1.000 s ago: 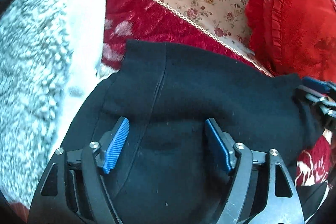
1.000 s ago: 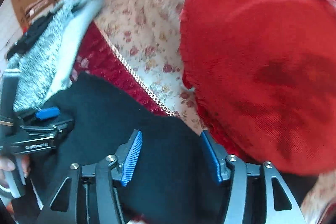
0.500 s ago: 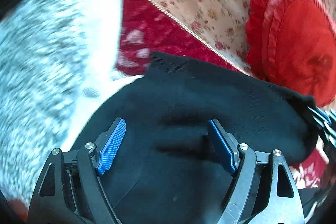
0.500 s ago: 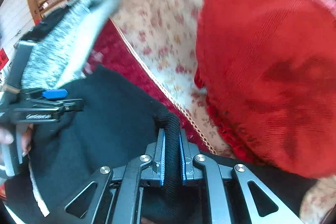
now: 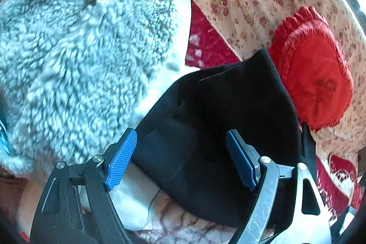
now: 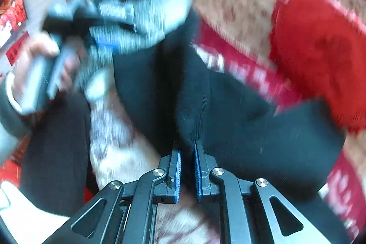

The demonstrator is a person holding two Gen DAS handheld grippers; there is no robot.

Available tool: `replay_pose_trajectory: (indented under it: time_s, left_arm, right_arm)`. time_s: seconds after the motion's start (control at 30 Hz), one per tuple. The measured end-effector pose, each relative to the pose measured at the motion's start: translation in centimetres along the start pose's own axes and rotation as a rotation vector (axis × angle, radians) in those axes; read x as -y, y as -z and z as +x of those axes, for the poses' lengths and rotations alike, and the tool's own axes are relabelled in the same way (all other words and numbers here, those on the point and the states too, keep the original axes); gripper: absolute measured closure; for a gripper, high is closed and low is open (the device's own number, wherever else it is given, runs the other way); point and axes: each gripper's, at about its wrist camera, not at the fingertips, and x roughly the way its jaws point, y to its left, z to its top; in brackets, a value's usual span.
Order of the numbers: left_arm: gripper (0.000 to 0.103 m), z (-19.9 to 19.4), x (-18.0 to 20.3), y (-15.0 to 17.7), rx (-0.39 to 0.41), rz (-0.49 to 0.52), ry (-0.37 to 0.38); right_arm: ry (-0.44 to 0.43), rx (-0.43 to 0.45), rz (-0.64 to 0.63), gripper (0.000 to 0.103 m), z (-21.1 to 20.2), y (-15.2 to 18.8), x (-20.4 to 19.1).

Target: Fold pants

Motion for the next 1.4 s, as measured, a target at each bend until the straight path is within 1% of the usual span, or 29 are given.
replay_pose_trajectory:
  time_s: [0.03, 0.1, 0.17, 0.2, 0.23, 0.27, 0.37, 0.43, 0.53, 0.57, 0.6, 0.63, 0.67, 0.7, 0.77, 0.8, 0.87, 0.97, 1.03, 1.07, 1.1, 1.13, 1.23, 1.3, 1.4]
  left_arm:
    - [0.022, -0.1, -0.2, 0.2, -0.002, -0.002, 0.008]
    - [0.022, -0.7, -0.5, 0.6, 0.004, -0.006, 0.014]
    - [0.022, -1.4, -1.5, 1.1, 0.014, -0.027, 0.022]
    - [0.022, -1.5, -2.0, 1.2, 0.013, -0.038, 0.029]
    - [0.022, -1.5, -2.4, 1.4, 0.008, -0.05, 0.033]
    - [0.022, -1.7, -2.9, 1.5, 0.006, -0.058, 0.03]
    - [0.022, -2.3, -4.2, 1.7, 0.021, -0.079, -0.002]
    - [0.022, -2.7, -4.8, 1.6, 0.033, -0.085, -0.019]
    - [0.022, -3.3, -5.1, 1.4, 0.055, -0.081, -0.05]
    - [0.022, -3.4, -5.1, 1.4, 0.062, -0.076, -0.054]
    - [0.022, -3.4, -4.8, 1.4, 0.063, -0.067, -0.052]
    - [0.022, -3.2, -4.4, 1.4, 0.06, -0.056, -0.051]
    - [0.022, -3.0, -3.9, 1.4, 0.057, -0.044, -0.05]
    - [0.022, -2.7, -3.3, 1.5, 0.053, -0.028, -0.046]
    - [0.022, -2.0, -1.9, 1.8, 0.038, -0.002, -0.035]
    - [0.022, -1.6, -1.2, 1.9, 0.029, 0.01, -0.023]
    - [0.022, -1.0, 0.5, 2.5, 0.016, 0.035, 0.001]
    - [0.022, -0.6, 3.0, 3.4, 0.005, 0.084, 0.02]
    - [0.022, -0.2, 5.0, 4.1, 0.002, 0.132, 0.02]
    - [0.022, -0.1, 5.8, 4.4, -0.003, 0.153, 0.027]
    - [0.022, 0.1, 6.6, 4.7, -0.015, 0.17, 0.045]
    - [0.022, 0.3, 7.3, 5.0, -0.025, 0.18, 0.058]
    - [0.022, 0.9, 8.9, 5.6, -0.036, 0.21, 0.061]
    - [0.022, 1.2, 9.4, 5.8, -0.04, 0.222, 0.06]
    - [0.022, 1.8, 9.9, 6.0, -0.058, 0.239, 0.058]
  right_arm:
    - [0.005, -0.005, 0.003, 0.093, 0.0, 0.2, -0.1]
    - [-0.017, 0.016, 0.029, 0.084, -1.2, -0.2, 0.2]
    - [-0.077, 0.067, 0.063, 0.057, -3.0, -1.2, 0.7]
    - [-0.098, 0.1, 0.081, 0.055, -3.8, -1.6, 1.0]
    - [-0.113, 0.132, 0.099, 0.055, -4.4, -2.3, 1.0]
    - [-0.121, 0.144, 0.108, 0.055, -4.6, -2.7, 1.1]
    - [-0.128, 0.131, 0.084, 0.055, -3.3, -4.1, 0.0]
    - [-0.118, 0.116, 0.055, 0.055, -1.4, -5.1, -1.3]
    - [-0.122, 0.106, 0.065, 0.064, 1.4, -6.4, -2.3]
    - [-0.126, 0.095, 0.066, 0.064, 2.5, -6.9, -2.5]
    - [-0.122, 0.063, 0.065, 0.065, 4.0, -7.2, -2.8]
    - [-0.119, -0.004, 0.082, 0.065, 5.9, -7.1, -3.0]
    - [-0.115, -0.013, 0.086, 0.065, 6.3, -6.9, -3.1]
    - [-0.11, 0.008, 0.072, 0.065, 5.9, -6.8, -3.4]
    - [-0.136, -0.015, 0.057, 0.065, 4.8, -6.6, -3.3]
    - [-0.129, -0.022, 0.064, 0.065, 4.0, -6.4, -2.8]
    - [-0.061, 0.009, 0.09, 0.065, 2.0, -5.5, -1.2]
    - [0.064, 0.033, 0.188, 0.065, -0.6, -4.5, 3.1]
    - [0.159, 0.026, 0.266, 0.062, -1.5, -4.2, 6.6]
    - [0.209, 0.008, 0.307, 0.061, -1.6, -4.2, 8.4]
    - [0.236, -0.009, 0.336, 0.06, -1.4, -4.5, 9.7]
    - [0.257, -0.031, 0.369, 0.06, -0.9, -4.8, 11.4]
    - [0.292, -0.112, 0.468, 0.06, 1.4, -6.1, 15.3]
    - [0.276, -0.141, 0.549, 0.059, 3.1, -7.2, 17.6]
    - [0.258, -0.195, 0.618, 0.059, 5.8, -7.7, 20.0]
